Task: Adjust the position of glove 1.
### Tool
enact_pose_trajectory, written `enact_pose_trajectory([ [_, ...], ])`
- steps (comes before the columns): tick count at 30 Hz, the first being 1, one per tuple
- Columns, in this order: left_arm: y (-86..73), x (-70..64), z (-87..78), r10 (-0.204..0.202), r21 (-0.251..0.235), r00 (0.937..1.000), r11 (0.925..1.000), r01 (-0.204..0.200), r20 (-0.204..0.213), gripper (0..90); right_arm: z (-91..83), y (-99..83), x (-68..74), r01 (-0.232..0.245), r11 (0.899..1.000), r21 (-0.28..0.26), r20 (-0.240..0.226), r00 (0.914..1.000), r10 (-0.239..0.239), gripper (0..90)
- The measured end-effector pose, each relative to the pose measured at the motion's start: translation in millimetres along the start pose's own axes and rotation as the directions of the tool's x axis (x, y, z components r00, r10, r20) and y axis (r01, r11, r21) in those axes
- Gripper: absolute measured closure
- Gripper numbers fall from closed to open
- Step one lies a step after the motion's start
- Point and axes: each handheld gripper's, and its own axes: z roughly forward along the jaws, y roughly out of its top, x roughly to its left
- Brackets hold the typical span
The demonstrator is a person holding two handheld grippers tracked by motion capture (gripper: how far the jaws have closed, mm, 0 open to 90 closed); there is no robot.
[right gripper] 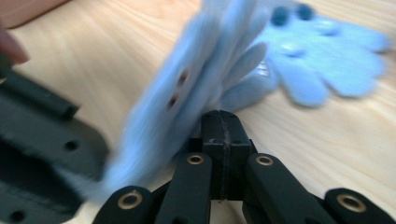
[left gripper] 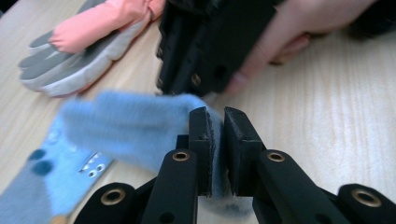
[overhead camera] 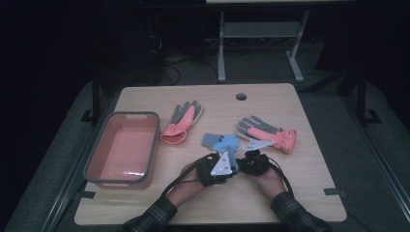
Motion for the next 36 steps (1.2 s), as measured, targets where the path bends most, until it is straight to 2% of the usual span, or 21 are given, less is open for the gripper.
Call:
enact_pose_trajectory([
  [3,0.2,-0.3,2.8,-0.004,0.004,0.9999,1.0000,0.004,0.012,80.0,-10.0,-1.9,-7.8,-0.006,1.000,-0.008,0.041,0.9991,0.007,90.0],
  [6,-0.9,0.7,4.9,-0.031,-0.002,0.9988,0.9995,0.031,0.037,77.0,-24.5,-4.0,-18.6,-0.019,1.000,-0.019,0.088,0.9959,0.020,88.2],
  [7,-1.3,0.8,5.9,-0.044,-0.004,0.9980,0.9990,0.045,0.045,74.7,-30.3,-4.5,-22.2,-0.039,0.999,-0.020,0.089,0.9952,0.040,86.8],
  [9,-2.6,1.0,9.1,-0.069,0.008,0.9955,0.9976,0.068,0.065,66.8,-40.0,-6.3,-28.9,-0.044,0.999,-0.027,0.106,0.9933,0.046,83.3],
  [12,-4.3,1.1,11.6,-0.088,0.016,0.9930,0.9961,0.087,0.079,59.7,-51.2,-9.3,-34.5,-0.048,0.998,-0.036,0.113,0.9922,0.052,79.1],
  [15,-4.7,4.2,8.3,-0.122,0.002,0.9874,0.9924,0.123,0.100,57.1,-59.5,-11.3,-35.9,-0.052,0.998,-0.041,0.108,0.9926,0.056,73.7],
  [17,-5.7,7.8,3.8,-0.143,-0.011,0.9846,0.9893,0.145,0.100,57.9,-63.0,-12.6,-34.6,-0.038,0.999,-0.035,0.100,0.9941,0.042,71.1],
  [20,-10.4,18.3,-4.8,-0.178,-0.022,0.9814,0.9835,0.180,0.073,61.7,-65.2,-13.8,-28.9,-0.026,0.999,-0.021,0.074,0.9969,0.027,66.9],
  [23,-16.5,31.7,-10.7,-0.218,-0.019,0.9748,0.9754,0.219,0.045,57.0,-64.3,-15.9,-21.9,-0.010,1.000,0.005,0.062,0.9980,0.010,57.3],
  [27,-25.6,47.7,-14.9,-0.253,-0.002,0.9670,0.9675,0.253,0.030,51.3,-64.6,-24.7,-18.1,0.026,0.999,0.040,0.093,0.9952,-0.029,46.6],
  [29,-29.5,54.2,-17.2,-0.268,-0.013,0.9635,0.9634,0.268,0.009,50.5,-66.1,-29.3,-20.0,0.031,0.998,0.056,0.110,0.9932,-0.037,43.4],
  [31,-31.7,61.4,-18.9,-0.275,-0.005,0.9614,0.9614,0.275,-0.009,50.9,-68.1,-33.5,-22.4,0.015,0.998,0.066,0.120,0.9925,-0.022,40.5],
  [32,-32.5,65.6,-19.5,-0.269,0.006,0.9629,0.9631,0.269,-0.022,51.1,-69.0,-35.7,-24.0,0.008,0.998,0.068,0.124,0.9922,-0.016,39.0],
  [33,-33.7,69.3,-20.2,-0.274,0.002,0.9613,0.9617,0.274,-0.032,53.4,-70.1,-37.8,-25.6,0.002,0.997,0.073,0.129,0.9916,-0.012,37.6],
  [34,-34.7,73.0,-20.5,-0.290,-0.004,0.9563,0.9570,0.290,-0.036,56.0,-71.0,-39.9,-27.0,-0.002,0.997,0.079,0.137,0.9906,-0.009,36.1],
  [36,-37.2,79.7,-20.8,-0.306,0.005,0.9510,0.9520,0.306,-0.047,61.6,-72.7,-43.5,-29.9,0.000,0.996,0.086,0.154,0.9881,-0.013,32.6],
])
